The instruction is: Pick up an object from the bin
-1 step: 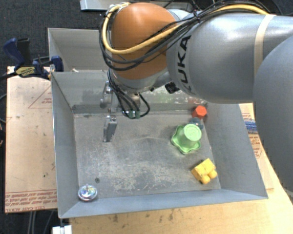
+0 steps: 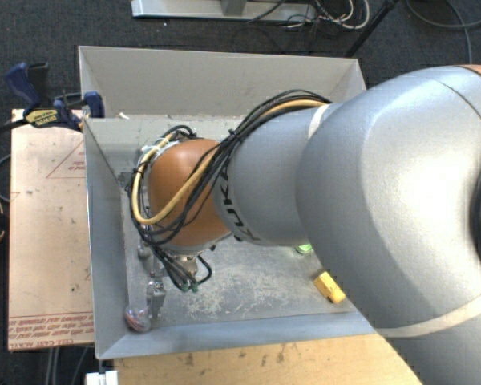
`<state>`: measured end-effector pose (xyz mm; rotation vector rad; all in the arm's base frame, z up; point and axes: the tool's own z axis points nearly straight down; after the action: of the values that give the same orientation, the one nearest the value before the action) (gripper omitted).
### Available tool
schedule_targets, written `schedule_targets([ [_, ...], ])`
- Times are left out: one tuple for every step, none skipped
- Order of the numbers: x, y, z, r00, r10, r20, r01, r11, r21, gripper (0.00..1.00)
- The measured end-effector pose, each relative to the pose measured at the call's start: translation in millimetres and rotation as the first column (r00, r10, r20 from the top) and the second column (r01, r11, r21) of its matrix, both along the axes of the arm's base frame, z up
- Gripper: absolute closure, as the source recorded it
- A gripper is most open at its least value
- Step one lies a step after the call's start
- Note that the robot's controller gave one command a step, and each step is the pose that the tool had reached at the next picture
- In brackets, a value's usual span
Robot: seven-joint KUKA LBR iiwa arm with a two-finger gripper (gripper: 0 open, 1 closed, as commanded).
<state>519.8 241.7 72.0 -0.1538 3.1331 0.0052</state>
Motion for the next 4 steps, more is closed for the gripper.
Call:
schedule_targets([
  [60.0, -51.6, 104.9, 0.998, -0.055, 0.007, 0.055, 0.998, -0.001, 0.0],
  [-16.3, -61.5, 31.3, 0.999, -0.048, -0.017, 0.048, 0.999, -0.007, 0.0],
  [-33.0, -148.0, 141.4, 0.992, -0.128, 0.003, 0.128, 0.992, -0.003, 0.0],
  [-39.4, -232.6, 26.7, 0.999, -0.051, -0.007, 0.051, 0.999, -0.005, 0.0],
])
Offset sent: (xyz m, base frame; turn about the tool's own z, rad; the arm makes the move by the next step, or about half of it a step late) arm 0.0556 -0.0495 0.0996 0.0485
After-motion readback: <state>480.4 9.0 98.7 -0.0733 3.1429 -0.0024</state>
